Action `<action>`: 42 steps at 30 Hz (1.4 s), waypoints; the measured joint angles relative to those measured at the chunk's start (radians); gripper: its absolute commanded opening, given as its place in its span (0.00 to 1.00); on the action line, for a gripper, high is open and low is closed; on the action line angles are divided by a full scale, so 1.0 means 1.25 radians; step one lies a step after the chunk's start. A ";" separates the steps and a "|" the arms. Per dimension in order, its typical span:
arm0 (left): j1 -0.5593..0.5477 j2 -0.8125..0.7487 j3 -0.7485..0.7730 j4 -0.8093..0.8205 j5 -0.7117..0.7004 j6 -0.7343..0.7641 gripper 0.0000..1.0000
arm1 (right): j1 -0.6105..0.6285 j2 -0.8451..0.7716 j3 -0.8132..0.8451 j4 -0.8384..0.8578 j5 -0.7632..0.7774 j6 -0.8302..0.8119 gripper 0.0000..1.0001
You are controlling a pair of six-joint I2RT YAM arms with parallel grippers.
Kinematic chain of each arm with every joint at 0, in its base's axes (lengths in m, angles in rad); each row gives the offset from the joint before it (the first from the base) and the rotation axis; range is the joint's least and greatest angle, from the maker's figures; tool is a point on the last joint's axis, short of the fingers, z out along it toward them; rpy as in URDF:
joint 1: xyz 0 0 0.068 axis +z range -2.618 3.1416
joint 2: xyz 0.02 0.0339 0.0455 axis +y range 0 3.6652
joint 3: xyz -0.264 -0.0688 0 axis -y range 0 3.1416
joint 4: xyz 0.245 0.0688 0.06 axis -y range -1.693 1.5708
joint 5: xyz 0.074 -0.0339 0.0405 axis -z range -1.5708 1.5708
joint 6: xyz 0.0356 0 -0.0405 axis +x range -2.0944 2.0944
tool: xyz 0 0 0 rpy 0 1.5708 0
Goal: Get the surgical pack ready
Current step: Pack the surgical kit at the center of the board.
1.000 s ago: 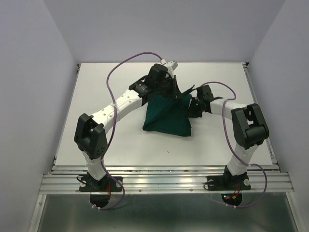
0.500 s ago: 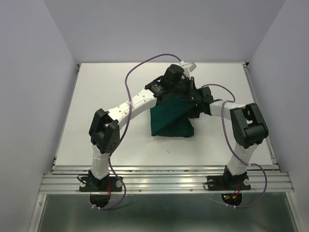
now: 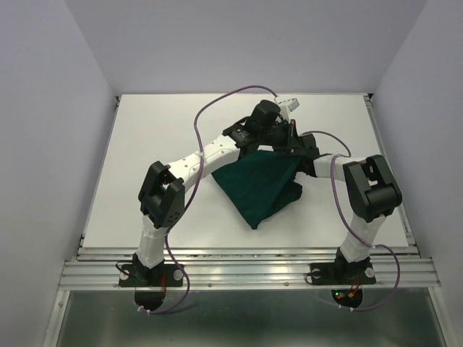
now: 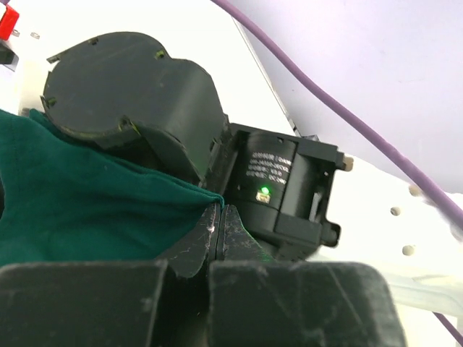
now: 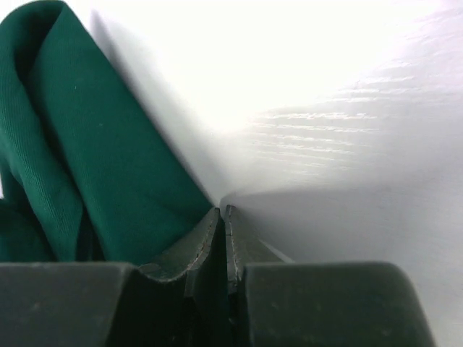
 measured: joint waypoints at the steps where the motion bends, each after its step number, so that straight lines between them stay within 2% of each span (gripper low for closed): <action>1: 0.000 0.005 0.000 0.002 0.002 -0.002 0.00 | 0.002 0.000 -0.004 0.007 -0.003 0.006 0.13; 5: 0.004 0.021 0.001 0.008 0.011 -0.008 0.00 | 0.005 0.000 -0.013 0.021 -0.015 0.017 0.15; 6: 0.005 0.023 0.002 0.007 0.011 -0.009 0.04 | 0.005 0.000 -0.015 0.024 -0.017 0.018 0.16; 7: 0.006 0.025 0.009 0.000 0.011 -0.008 0.22 | 0.005 0.000 -0.017 0.027 -0.018 0.020 0.16; 9: 0.010 0.036 0.032 -0.023 0.013 -0.002 0.39 | 0.005 0.000 -0.018 0.031 -0.019 0.021 0.17; 10: 0.012 0.046 0.054 -0.043 0.018 -0.001 0.52 | 0.005 0.000 -0.018 0.031 -0.020 0.023 0.17; 13: 0.013 0.066 0.125 -0.090 0.010 0.014 0.66 | 0.003 0.000 -0.019 0.031 -0.021 0.026 0.17; 16: 0.019 0.070 0.198 -0.160 -0.064 0.061 0.67 | 0.007 -0.002 -0.019 0.031 -0.016 0.025 0.17; 18: 0.024 0.070 0.235 -0.202 -0.104 0.086 0.66 | 0.009 -0.002 -0.019 0.031 -0.013 0.025 0.17; 20: 0.035 0.065 0.269 -0.244 -0.162 0.111 0.54 | 0.012 -0.002 -0.019 0.030 -0.011 0.025 0.17; 21: 0.039 0.052 0.268 -0.264 -0.195 0.121 0.45 | 0.012 -0.002 -0.019 0.030 -0.010 0.025 0.17; 22: 0.046 0.033 0.257 -0.282 -0.225 0.124 0.20 | 0.013 -0.003 -0.020 0.030 -0.008 0.024 0.17; 23: 0.061 -0.014 0.206 -0.301 -0.276 0.124 0.07 | 0.013 -0.004 -0.020 0.030 -0.007 0.024 0.17; 24: 0.066 -0.034 0.185 -0.309 -0.288 0.126 0.00 | 0.013 -0.005 -0.022 0.030 -0.006 0.023 0.17; 25: 0.086 -0.083 0.139 -0.325 -0.315 0.118 0.00 | 0.013 -0.006 -0.023 0.028 -0.004 0.021 0.17; 29: 0.233 -0.357 -0.252 -0.306 -0.377 0.076 0.00 | 0.014 -0.014 -0.033 0.028 -0.003 0.013 0.16; 31: 0.308 -0.441 -0.412 -0.291 -0.403 0.044 0.00 | 0.014 -0.017 -0.034 0.024 -0.003 0.009 0.16; 33: 0.341 -0.484 -0.537 -0.284 -0.419 0.015 0.00 | 0.014 -0.017 -0.034 0.022 -0.003 0.006 0.16; 35: 0.338 -0.479 -0.652 -0.293 -0.420 -0.011 0.00 | 0.014 -0.018 -0.037 0.022 -0.004 0.004 0.16; 37: 0.329 -0.448 -0.715 -0.283 -0.413 -0.031 0.00 | 0.014 -0.024 -0.047 0.024 -0.006 0.004 0.16; 42: 0.317 -0.409 -0.799 -0.223 -0.357 -0.062 0.00 | 0.014 -0.044 -0.072 0.023 -0.011 0.002 0.16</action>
